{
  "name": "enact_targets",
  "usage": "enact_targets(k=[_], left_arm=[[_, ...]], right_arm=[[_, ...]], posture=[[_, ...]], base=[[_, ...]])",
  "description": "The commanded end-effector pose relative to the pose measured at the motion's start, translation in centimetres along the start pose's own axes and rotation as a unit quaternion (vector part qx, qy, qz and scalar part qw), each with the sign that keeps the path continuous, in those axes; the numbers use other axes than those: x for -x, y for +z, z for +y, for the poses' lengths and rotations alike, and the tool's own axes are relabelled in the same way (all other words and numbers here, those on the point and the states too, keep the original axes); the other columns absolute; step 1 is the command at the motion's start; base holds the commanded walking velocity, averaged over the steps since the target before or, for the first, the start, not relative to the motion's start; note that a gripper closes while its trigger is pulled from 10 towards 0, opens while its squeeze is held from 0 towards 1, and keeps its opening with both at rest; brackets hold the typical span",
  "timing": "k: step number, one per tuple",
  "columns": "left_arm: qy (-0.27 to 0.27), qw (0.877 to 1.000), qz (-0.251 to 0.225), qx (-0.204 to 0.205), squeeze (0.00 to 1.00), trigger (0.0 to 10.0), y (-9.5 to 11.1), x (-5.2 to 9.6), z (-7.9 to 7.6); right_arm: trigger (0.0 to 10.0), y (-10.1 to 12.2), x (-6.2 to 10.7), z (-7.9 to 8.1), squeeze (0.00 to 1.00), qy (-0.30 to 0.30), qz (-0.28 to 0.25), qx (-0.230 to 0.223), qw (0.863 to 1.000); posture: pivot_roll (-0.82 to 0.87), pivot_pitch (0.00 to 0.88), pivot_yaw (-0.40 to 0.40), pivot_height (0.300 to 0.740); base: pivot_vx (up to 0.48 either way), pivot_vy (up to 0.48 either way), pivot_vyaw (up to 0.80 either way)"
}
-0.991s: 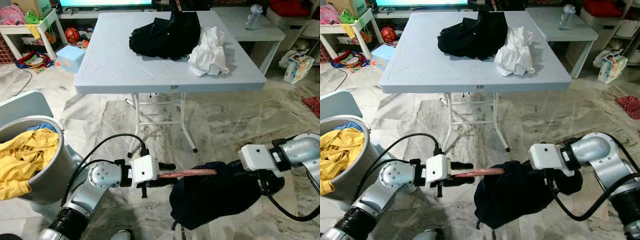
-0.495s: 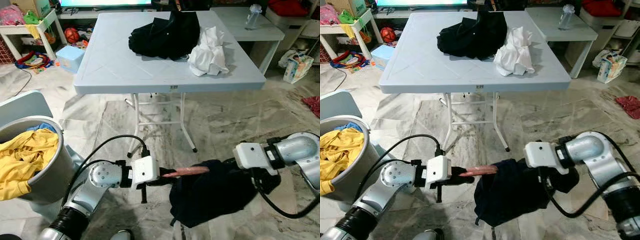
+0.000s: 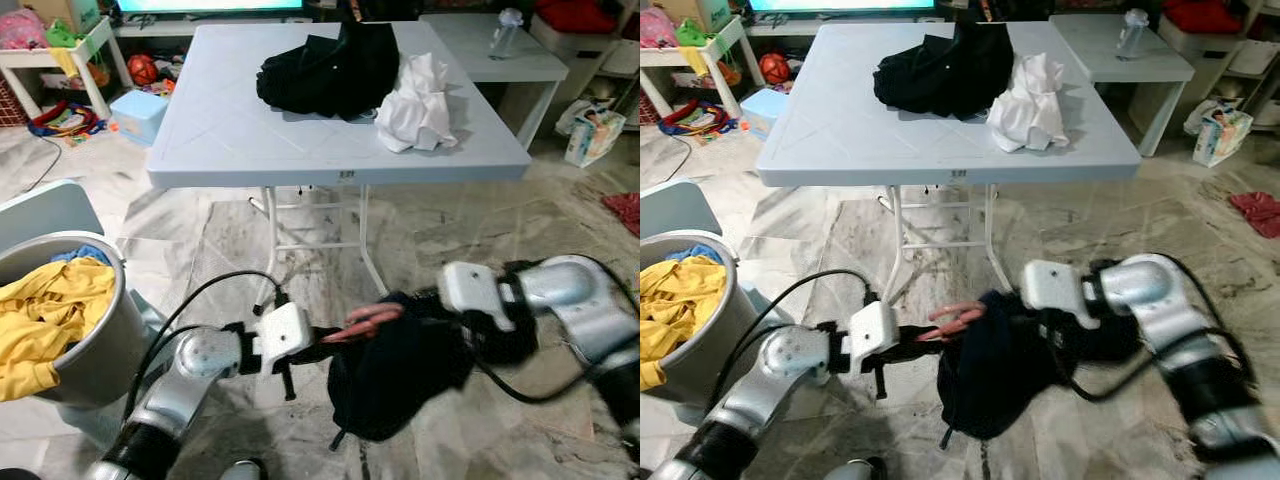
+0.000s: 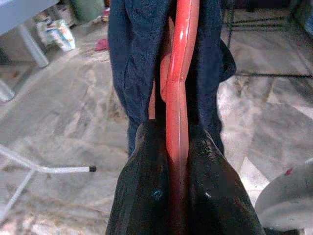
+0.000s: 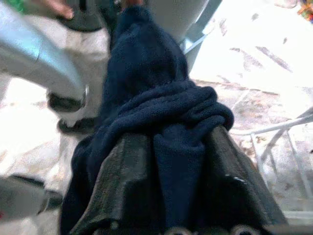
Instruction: Hang hanger
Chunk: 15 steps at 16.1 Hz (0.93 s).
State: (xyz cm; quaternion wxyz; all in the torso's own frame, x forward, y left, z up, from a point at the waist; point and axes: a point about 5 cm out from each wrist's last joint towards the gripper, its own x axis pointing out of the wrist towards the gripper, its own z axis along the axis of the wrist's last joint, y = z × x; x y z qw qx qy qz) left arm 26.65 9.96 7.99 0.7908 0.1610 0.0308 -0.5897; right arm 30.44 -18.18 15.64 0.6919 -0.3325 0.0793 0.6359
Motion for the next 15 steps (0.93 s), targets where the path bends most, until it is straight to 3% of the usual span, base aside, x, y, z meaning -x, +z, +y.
enact_targets(k=[1,5,8,11,13,15], left_arm=[[0.001,1.000,-0.001,0.008,0.00,0.0,-0.1,0.0,-0.5],[0.049,0.998,-0.014,0.040,0.00,0.0,-0.5,0.4,-0.7],[0.080,0.995,-0.026,0.055,0.00,0.0,-0.4,0.2,-0.8],[0.105,0.992,-0.034,0.065,0.00,0.0,-0.3,0.0,-0.8],[0.137,0.985,-0.044,0.092,0.00,0.0,-0.4,0.1,-0.2],[0.159,0.978,-0.057,0.125,0.00,0.0,-0.3,0.5,0.5]], right_arm=[[10.0,0.9,-0.1,-1.0,1.00,-0.016,-0.010,0.029,0.999],[10.0,0.6,-0.5,-1.6,1.00,-0.017,0.016,0.057,0.998],[10.0,0.2,-0.4,-2.5,1.00,-0.049,0.049,0.096,0.993],[10.0,0.1,-0.4,-3.0,1.00,-0.078,0.053,0.105,0.990],[10.0,0.1,-0.1,-4.4,1.00,-0.149,0.076,0.128,0.978],[10.0,0.5,0.2,-5.7,1.00,-0.215,0.070,0.122,0.967]], posture=[[-0.02,0.101,-0.065,0.740],[-0.01,0.101,-0.069,0.740],[-0.01,0.100,-0.071,0.740],[-0.01,0.103,-0.071,0.740],[-0.01,0.099,-0.064,0.740],[-0.01,0.099,-0.063,0.740]], base=[[0.000,0.000,0.00],[0.000,0.000,0.00],[0.000,0.000,0.00],[0.000,0.000,0.00],[0.000,0.000,0.00],[0.000,0.000,0.00]])
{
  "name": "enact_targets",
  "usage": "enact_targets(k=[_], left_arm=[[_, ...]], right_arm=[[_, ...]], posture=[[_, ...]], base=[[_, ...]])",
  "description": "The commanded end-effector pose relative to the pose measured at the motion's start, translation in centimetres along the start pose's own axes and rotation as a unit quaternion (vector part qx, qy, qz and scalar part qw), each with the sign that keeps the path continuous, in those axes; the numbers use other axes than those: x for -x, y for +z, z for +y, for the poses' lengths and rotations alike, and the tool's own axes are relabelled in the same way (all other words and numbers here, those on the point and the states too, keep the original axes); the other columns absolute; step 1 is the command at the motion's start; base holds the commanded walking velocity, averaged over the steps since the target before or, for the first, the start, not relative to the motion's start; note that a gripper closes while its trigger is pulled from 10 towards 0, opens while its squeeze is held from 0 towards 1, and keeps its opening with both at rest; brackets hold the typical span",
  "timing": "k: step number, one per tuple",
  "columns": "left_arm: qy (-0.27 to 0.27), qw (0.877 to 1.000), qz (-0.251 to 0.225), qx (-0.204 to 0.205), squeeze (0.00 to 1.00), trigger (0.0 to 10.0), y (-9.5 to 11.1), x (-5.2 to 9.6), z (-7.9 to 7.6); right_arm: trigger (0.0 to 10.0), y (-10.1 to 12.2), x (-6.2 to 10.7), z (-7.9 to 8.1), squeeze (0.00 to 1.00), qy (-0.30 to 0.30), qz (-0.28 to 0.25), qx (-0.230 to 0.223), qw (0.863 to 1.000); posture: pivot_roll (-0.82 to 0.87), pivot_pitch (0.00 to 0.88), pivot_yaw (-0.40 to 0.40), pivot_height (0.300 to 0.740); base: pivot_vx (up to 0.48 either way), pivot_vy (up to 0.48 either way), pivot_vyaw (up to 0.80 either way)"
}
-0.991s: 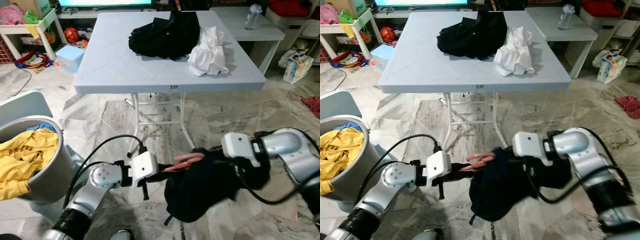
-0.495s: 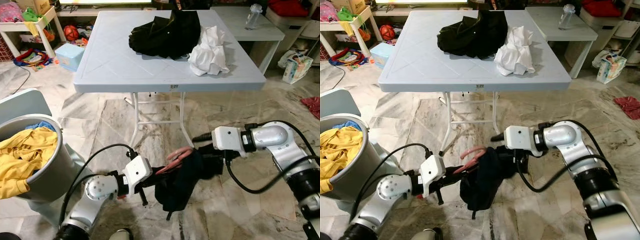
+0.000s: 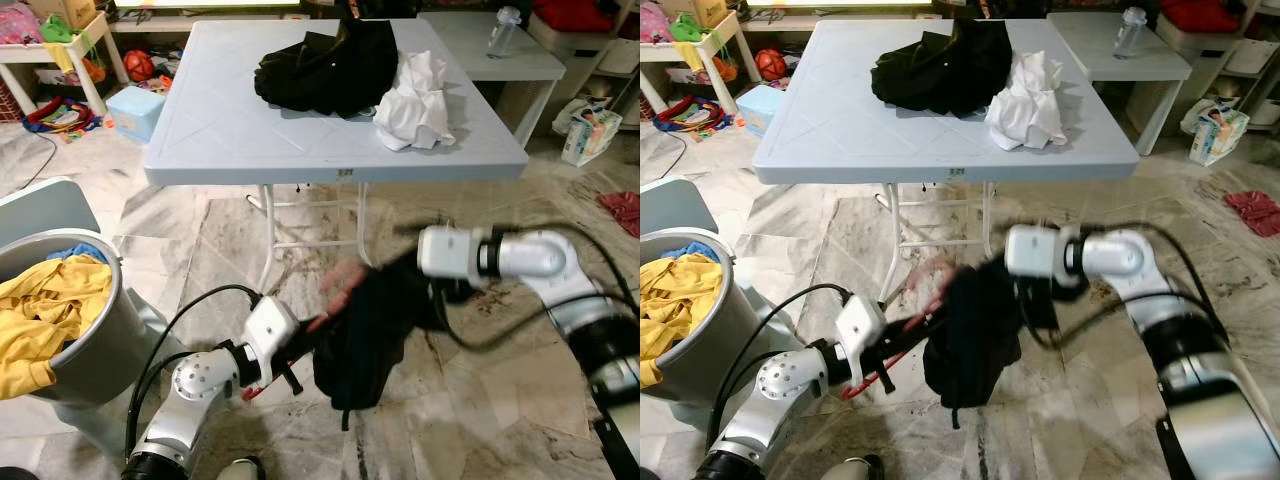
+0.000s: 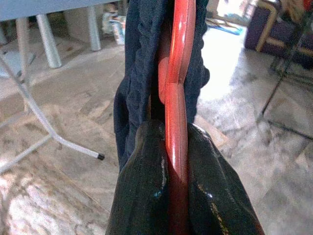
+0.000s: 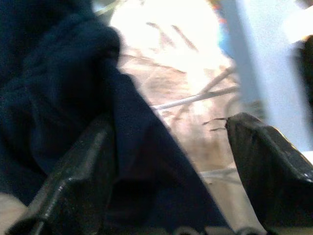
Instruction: Hang hanger
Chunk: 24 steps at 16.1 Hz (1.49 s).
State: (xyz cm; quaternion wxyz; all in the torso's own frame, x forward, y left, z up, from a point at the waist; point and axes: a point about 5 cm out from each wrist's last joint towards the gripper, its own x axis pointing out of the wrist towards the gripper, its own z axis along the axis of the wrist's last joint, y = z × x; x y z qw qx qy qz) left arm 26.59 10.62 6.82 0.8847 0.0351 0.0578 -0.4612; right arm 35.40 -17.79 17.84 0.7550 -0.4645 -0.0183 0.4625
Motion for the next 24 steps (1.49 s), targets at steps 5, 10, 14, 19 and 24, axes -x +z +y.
enact_targets(k=[5,10,14,19,24], left_arm=[[0.058,0.996,-0.048,0.042,0.00,0.0,1.8,-0.1,1.6],[0.076,0.993,-0.087,0.036,0.00,0.0,4.4,-0.8,2.0],[0.025,0.994,-0.091,0.045,0.00,0.0,5.3,-1.6,0.7],[-0.010,0.995,-0.086,0.048,0.00,0.0,5.6,-2.0,-0.3],[-0.016,0.995,-0.082,0.047,0.00,0.0,6.0,-1.6,-0.1]], right_arm=[[10.0,-0.7,0.0,-0.4,1.00,-0.042,0.027,-0.001,0.999],[10.0,-0.9,0.4,1.0,0.58,-0.020,-0.023,-0.150,0.988],[10.0,-1.1,-0.3,2.8,0.00,-0.068,-0.049,-0.265,0.961],[0.0,-1.7,-1.1,4.2,0.00,-0.171,-0.040,-0.339,0.924],[0.0,-2.5,-0.1,4.1,0.00,-0.179,-0.021,-0.342,0.922]], posture=[[0.00,0.097,-0.067,0.740],[-0.01,0.111,-0.074,0.740],[-0.02,0.118,-0.067,0.740],[-0.02,0.120,-0.058,0.740],[0.00,0.110,-0.044,0.740]], base=[[0.000,0.000,0.00],[0.000,0.000,0.00],[0.000,0.000,0.00],[0.000,0.000,0.00],[0.000,0.000,0.00]])
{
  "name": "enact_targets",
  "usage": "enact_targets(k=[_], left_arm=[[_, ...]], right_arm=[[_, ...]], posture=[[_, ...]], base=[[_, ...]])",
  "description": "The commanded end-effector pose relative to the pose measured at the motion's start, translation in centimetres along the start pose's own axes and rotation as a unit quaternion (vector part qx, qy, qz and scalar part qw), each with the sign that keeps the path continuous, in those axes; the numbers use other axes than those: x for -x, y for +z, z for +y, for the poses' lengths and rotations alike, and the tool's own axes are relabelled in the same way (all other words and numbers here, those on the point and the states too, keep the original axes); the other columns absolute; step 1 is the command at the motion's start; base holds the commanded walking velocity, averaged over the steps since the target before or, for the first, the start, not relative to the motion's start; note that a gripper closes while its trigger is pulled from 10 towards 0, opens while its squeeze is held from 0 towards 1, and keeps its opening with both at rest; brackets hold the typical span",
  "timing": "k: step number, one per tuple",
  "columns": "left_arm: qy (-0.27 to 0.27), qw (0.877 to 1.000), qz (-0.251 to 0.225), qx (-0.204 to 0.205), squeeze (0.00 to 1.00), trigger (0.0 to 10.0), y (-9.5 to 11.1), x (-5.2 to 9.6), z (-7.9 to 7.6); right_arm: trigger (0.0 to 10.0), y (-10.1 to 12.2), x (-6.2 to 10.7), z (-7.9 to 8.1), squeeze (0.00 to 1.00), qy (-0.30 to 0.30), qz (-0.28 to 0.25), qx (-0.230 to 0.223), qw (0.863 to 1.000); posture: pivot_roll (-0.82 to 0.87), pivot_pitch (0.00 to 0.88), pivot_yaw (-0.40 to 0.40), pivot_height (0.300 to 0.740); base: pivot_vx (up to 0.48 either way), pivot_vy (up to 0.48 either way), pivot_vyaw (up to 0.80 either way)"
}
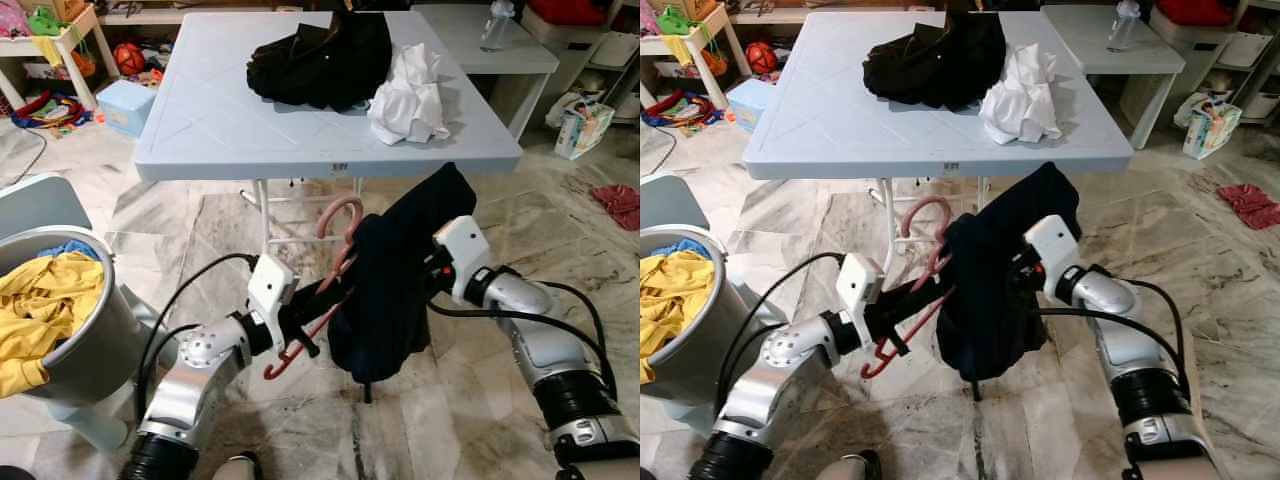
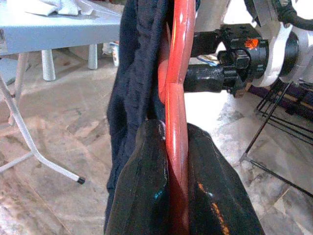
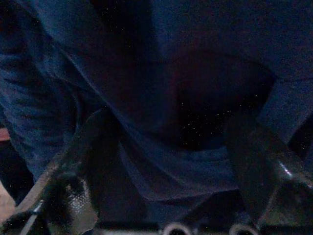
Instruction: Hang hanger
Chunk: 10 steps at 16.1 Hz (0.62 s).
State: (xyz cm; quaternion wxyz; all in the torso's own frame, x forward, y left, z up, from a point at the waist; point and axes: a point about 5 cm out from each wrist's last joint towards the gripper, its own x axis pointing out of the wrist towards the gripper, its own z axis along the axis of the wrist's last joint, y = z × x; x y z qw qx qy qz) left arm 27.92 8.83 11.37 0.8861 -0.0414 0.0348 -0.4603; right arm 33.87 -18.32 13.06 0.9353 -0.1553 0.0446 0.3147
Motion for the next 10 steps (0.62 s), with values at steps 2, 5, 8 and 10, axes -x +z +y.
enact_targets(k=[2,5,8,10], left_arm=[[-0.018,0.999,-0.024,-0.012,0.00,0.0,1.45,-0.02,-0.14],[-0.017,1.000,-0.021,-0.014,0.00,0.0,1.59,0.15,0.08],[-0.017,1.000,-0.018,-0.013,0.00,0.0,1.59,0.27,0.09],[-0.022,1.000,-0.017,-0.011,0.00,0.0,1.48,0.19,-0.21]], right_arm=[[0.0,0.33,0.27,-0.48,0.00,-0.015,-0.006,-0.005,1.000],[0.0,0.22,-0.03,0.07,0.00,-0.013,-0.009,-0.014,1.000],[0.0,0.31,-0.15,-0.15,0.00,-0.026,-0.022,-0.052,0.998],[0.0,0.53,-0.18,-0.55,0.00,-0.037,-0.028,-0.065,0.997]], posture=[[0.00,0.109,-0.039,0.740],[0.01,0.109,-0.037,0.740],[0.01,0.111,-0.037,0.740],[0.01,0.111,-0.038,0.740]], base=[[0.000,0.000,0.00],[0.000,0.000,0.00],[0.000,0.000,0.00],[0.000,0.000,0.00]])
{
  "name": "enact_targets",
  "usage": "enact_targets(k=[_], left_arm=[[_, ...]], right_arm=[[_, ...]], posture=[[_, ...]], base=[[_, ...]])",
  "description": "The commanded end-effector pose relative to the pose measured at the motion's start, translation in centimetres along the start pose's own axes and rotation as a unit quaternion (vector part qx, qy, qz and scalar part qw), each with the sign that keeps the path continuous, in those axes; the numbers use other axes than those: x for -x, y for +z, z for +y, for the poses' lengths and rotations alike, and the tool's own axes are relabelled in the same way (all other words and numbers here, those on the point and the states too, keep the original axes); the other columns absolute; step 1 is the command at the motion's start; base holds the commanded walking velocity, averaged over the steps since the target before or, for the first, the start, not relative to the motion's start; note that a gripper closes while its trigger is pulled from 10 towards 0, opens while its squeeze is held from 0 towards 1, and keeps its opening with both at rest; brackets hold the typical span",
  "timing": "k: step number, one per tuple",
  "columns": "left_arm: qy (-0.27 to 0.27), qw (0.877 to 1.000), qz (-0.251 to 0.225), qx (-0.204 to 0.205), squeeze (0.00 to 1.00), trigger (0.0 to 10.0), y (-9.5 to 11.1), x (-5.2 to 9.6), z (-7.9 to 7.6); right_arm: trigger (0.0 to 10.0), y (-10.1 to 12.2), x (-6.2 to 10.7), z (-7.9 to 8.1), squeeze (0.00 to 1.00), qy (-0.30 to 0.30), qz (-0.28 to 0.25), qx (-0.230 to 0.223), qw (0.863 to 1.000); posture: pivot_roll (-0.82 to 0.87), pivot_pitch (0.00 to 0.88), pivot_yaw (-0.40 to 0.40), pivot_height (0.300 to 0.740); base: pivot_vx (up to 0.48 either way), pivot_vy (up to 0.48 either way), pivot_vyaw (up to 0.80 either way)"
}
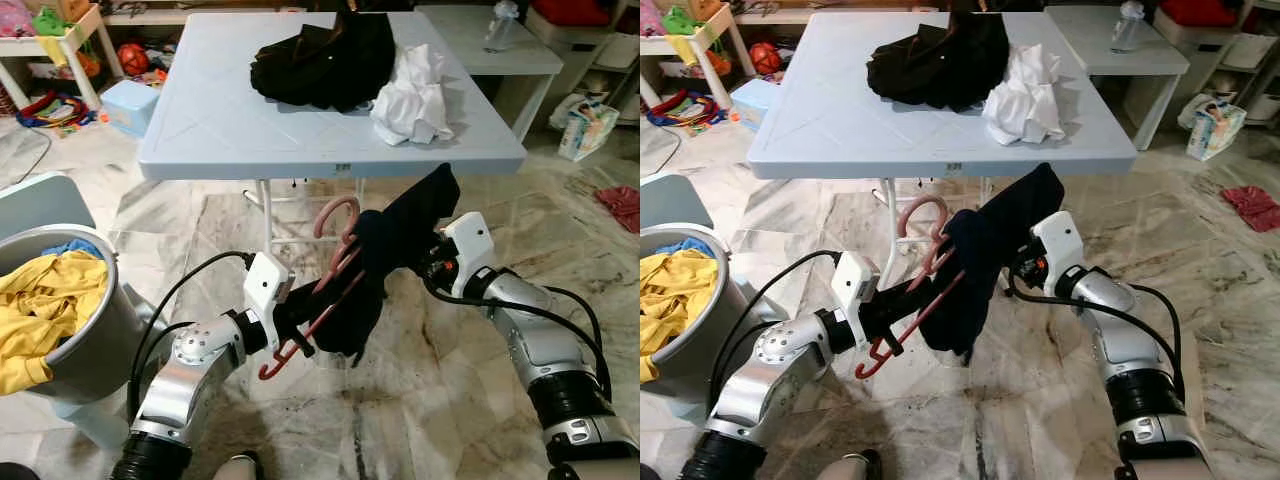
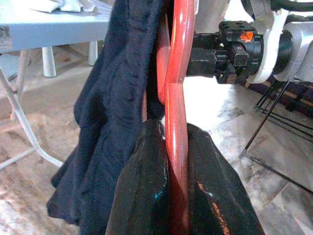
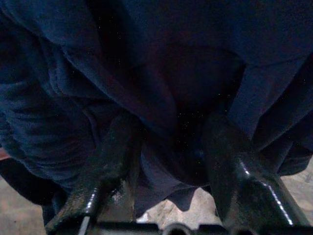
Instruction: Hang hanger
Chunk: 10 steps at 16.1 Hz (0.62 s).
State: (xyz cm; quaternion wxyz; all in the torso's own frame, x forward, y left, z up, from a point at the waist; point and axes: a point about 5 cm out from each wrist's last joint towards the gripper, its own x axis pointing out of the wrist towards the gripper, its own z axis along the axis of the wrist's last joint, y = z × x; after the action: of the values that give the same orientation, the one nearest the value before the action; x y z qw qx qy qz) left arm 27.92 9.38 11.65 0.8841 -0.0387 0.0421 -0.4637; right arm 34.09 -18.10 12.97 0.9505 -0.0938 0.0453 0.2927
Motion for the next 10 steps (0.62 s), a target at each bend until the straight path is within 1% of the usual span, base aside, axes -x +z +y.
enact_targets(k=[1,3,5,7,9,10], left_arm=[[-0.020,0.999,-0.024,-0.012,0.00,0.0,1.2,-0.3,-0.5],[-0.025,0.999,-0.023,-0.009,0.00,0.1,1.1,-0.3,-0.7],[-0.025,0.999,-0.021,-0.009,0.00,0.4,1.0,-0.4,-0.8],[-0.011,1.000,-0.017,-0.009,0.00,0.2,0.8,-0.2,-0.5],[0.019,1.000,-0.012,0.004,0.00,0.0,0.3,0.2,0.2],[0.024,1.000,-0.004,0.007,0.00,0.0,0.0,0.5,0.4]], right_arm=[[0.0,0.6,0.1,-0.5,0.00,-0.013,-0.013,-0.005,1.000],[0.0,0.6,0.1,-0.5,0.00,-0.014,-0.014,-0.006,1.000],[0.0,0.9,-0.1,-0.8,0.00,-0.029,-0.022,-0.022,0.999],[0.0,1.5,-0.2,-1.3,0.00,-0.051,-0.036,-0.029,0.998],[0.0,2.3,-0.1,-2.0,0.00,-0.081,-0.062,-0.043,0.994],[0.0,3.1,-0.1,-2.5,0.00,-0.095,-0.084,-0.058,0.990]], posture=[[0.01,0.111,-0.038,0.740],[0.00,0.110,-0.041,0.740],[0.00,0.110,-0.044,0.740],[0.00,0.111,-0.046,0.740],[0.01,0.106,-0.050,0.740],[0.01,0.104,-0.051,0.740]], base=[[0.000,0.000,0.00],[0.000,0.000,0.00],[0.000,0.000,0.00],[0.000,0.000,0.00],[0.000,0.000,0.00],[0.000,0.000,0.00]])
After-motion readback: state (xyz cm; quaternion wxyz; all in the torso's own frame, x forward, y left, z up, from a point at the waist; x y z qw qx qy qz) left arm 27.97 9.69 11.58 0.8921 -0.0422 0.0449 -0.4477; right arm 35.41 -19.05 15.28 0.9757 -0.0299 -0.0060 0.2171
